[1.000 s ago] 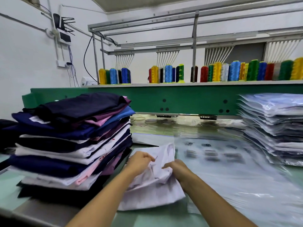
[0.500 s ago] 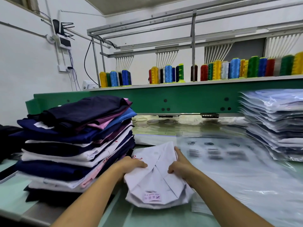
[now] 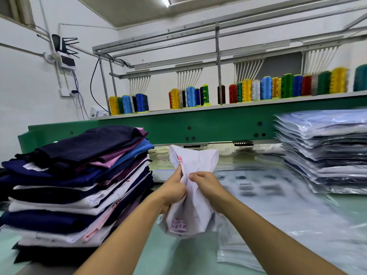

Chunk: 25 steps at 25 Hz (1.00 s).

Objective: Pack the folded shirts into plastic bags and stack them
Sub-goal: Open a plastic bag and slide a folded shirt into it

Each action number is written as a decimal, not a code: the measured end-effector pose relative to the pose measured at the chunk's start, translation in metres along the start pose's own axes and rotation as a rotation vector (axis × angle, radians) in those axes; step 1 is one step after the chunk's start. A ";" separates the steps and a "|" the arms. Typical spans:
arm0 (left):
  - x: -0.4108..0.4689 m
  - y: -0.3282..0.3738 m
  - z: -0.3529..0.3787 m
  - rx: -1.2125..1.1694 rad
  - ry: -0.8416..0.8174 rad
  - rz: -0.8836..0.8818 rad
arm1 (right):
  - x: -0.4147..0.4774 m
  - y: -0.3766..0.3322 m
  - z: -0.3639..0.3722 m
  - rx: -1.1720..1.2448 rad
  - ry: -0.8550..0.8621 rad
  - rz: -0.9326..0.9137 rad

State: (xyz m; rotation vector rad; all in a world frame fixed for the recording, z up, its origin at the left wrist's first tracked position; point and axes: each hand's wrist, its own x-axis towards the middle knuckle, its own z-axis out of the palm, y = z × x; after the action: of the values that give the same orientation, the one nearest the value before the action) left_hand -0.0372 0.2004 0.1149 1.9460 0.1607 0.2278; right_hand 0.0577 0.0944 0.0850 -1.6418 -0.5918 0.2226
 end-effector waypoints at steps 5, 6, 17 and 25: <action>0.009 0.031 0.051 -0.086 -0.024 0.155 | 0.000 -0.017 -0.043 0.083 0.110 -0.041; 0.011 0.040 0.058 -0.057 -0.085 0.143 | -0.002 -0.017 -0.057 0.134 0.135 -0.027; 0.067 0.059 0.134 -0.235 -0.098 0.123 | -0.012 -0.007 -0.189 0.298 0.334 0.142; 0.106 0.048 0.188 -0.309 0.135 -0.004 | 0.002 -0.008 -0.211 0.170 0.282 0.063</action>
State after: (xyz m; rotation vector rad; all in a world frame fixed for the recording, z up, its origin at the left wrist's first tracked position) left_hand 0.1099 0.0362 0.0993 1.6238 0.2057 0.3601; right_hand 0.1566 -0.0873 0.1285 -1.4949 -0.2989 0.0819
